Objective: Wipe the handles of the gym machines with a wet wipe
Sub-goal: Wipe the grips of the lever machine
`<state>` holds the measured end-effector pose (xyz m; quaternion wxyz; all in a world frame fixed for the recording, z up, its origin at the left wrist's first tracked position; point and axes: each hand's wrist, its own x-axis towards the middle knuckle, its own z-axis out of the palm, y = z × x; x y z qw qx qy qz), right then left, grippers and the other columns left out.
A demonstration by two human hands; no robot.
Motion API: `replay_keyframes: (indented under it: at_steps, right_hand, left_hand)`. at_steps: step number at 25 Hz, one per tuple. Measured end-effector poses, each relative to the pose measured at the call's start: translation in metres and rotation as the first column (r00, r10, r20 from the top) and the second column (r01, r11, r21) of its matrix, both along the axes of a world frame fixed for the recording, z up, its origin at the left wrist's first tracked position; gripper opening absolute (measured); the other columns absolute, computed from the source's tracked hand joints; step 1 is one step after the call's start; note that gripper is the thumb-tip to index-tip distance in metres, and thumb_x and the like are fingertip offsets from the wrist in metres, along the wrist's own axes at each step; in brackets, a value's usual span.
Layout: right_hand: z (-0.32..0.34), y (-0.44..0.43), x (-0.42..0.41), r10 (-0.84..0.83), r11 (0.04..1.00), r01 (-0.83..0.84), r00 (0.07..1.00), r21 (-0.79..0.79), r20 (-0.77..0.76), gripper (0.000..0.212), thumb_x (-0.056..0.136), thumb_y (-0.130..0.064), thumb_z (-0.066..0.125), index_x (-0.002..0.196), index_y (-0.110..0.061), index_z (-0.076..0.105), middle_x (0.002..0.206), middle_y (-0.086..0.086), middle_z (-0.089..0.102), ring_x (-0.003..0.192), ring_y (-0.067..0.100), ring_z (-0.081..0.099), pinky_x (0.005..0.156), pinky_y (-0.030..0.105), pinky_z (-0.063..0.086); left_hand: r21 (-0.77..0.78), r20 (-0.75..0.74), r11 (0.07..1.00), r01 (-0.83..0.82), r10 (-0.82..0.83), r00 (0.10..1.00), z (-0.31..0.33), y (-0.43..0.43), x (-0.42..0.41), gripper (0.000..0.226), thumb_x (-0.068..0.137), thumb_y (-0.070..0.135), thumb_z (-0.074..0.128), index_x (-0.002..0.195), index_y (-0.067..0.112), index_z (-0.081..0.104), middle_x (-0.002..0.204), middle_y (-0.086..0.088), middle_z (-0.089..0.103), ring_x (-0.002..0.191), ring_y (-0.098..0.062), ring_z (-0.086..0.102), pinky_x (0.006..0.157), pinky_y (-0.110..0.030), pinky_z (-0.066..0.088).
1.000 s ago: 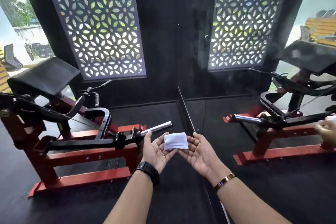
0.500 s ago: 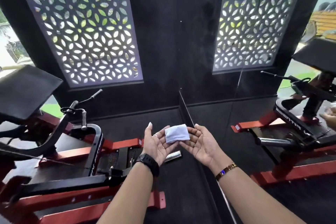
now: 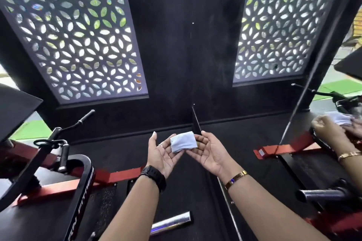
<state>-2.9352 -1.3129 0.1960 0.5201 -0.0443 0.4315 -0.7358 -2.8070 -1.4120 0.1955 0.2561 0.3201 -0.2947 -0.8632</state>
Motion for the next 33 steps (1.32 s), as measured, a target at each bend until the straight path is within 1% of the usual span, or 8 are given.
replay_keyframes:
  at_steps: [6,10,12,19,22,25,29,33]
  right_hand:
    - [-0.007,-0.094,-0.049,0.059,0.997,-0.059,0.998,0.040,-0.004,0.029,0.094,-0.029,0.050,0.102,-0.004,0.060,0.096,0.018,0.067,0.085,0.028,0.065,0.086,0.041,0.053]
    - [-0.007,-0.172,-0.068,0.122,0.991,-0.120,0.992,0.058,-0.041,0.030,0.094,-0.029,0.051,0.107,-0.003,0.059,0.097,0.018,0.067,0.086,0.028,0.066,0.090,0.042,0.052]
    - [-0.004,-0.207,-0.069,0.173,0.983,-0.167,0.983,0.079,-0.067,0.032,0.094,-0.029,0.051,0.109,-0.002,0.058,0.099,0.019,0.067,0.088,0.029,0.066,0.092,0.043,0.051]
    - [-0.006,-0.301,-0.039,0.394,0.915,-0.382,0.915,0.128,-0.085,0.034,0.094,-0.031,0.050,0.110,-0.002,0.060,0.103,0.019,0.069,0.094,0.032,0.066,0.094,0.046,0.050]
    - [-0.014,-0.330,-0.015,0.520,0.850,-0.507,0.851,0.144,-0.076,0.033,0.094,-0.032,0.048,0.107,-0.005,0.061,0.101,0.017,0.070,0.090,0.030,0.067,0.092,0.045,0.051]
    - [-0.021,-0.361,0.013,0.637,0.765,-0.621,0.768,0.169,-0.064,0.032,0.094,-0.034,0.047,0.106,-0.007,0.061,0.100,0.013,0.070,0.088,0.028,0.067,0.087,0.043,0.052]
    - [-0.037,-0.400,0.046,0.780,0.621,-0.766,0.625,0.166,-0.028,0.034,0.094,-0.035,0.048,0.110,-0.008,0.060,0.102,0.011,0.069,0.087,0.025,0.067,0.084,0.042,0.052]
    - [-0.043,-0.441,0.065,0.875,0.477,-0.863,0.485,0.164,0.009,0.030,0.093,-0.035,0.049,0.105,-0.009,0.060,0.088,0.010,0.070,0.081,0.025,0.067,0.086,0.043,0.050]
  left_hand:
    - [0.041,-0.019,0.998,-0.048,0.049,0.999,-0.013,-0.087,-0.045,0.071,0.091,0.060,0.041,0.123,-0.001,0.057,0.111,-0.021,0.068,0.097,-0.028,0.068,0.072,-0.035,0.058]
    - [0.059,-0.063,0.994,-0.097,0.101,0.993,-0.017,-0.160,-0.057,0.072,0.090,0.061,0.041,0.121,-0.001,0.058,0.112,-0.021,0.068,0.094,-0.027,0.069,0.077,-0.037,0.058]
    - [0.085,-0.083,0.986,-0.140,0.147,0.986,-0.019,-0.189,-0.056,0.072,0.090,0.061,0.041,0.121,-0.001,0.058,0.113,-0.021,0.067,0.095,-0.027,0.069,0.078,-0.037,0.058]
    - [0.116,-0.074,0.941,-0.317,0.326,0.942,-0.028,-0.253,-0.012,0.074,0.089,0.063,0.040,0.121,-0.001,0.059,0.115,-0.023,0.066,0.097,-0.029,0.068,0.071,-0.034,0.059]
    - [0.111,-0.047,0.905,-0.411,0.418,0.907,-0.035,-0.265,0.019,0.073,0.090,0.062,0.039,0.119,-0.001,0.059,0.113,-0.024,0.066,0.097,-0.031,0.067,0.077,-0.037,0.056]
    - [0.119,-0.026,0.839,-0.531,0.537,0.843,-0.042,-0.274,0.049,0.075,0.090,0.064,0.038,0.121,-0.002,0.058,0.111,-0.024,0.067,0.096,-0.031,0.067,0.081,-0.038,0.055]
    - [0.131,0.014,0.720,-0.681,0.686,0.728,-0.049,-0.281,0.083,0.078,0.089,0.067,0.034,0.122,0.000,0.059,0.112,-0.024,0.067,0.095,-0.030,0.068,0.077,-0.038,0.055]
    - [0.142,0.037,0.563,-0.814,0.819,0.572,-0.049,-0.288,0.090,0.078,0.088,0.068,0.034,0.118,0.001,0.060,0.113,-0.023,0.066,0.096,-0.030,0.066,0.080,-0.039,0.055]
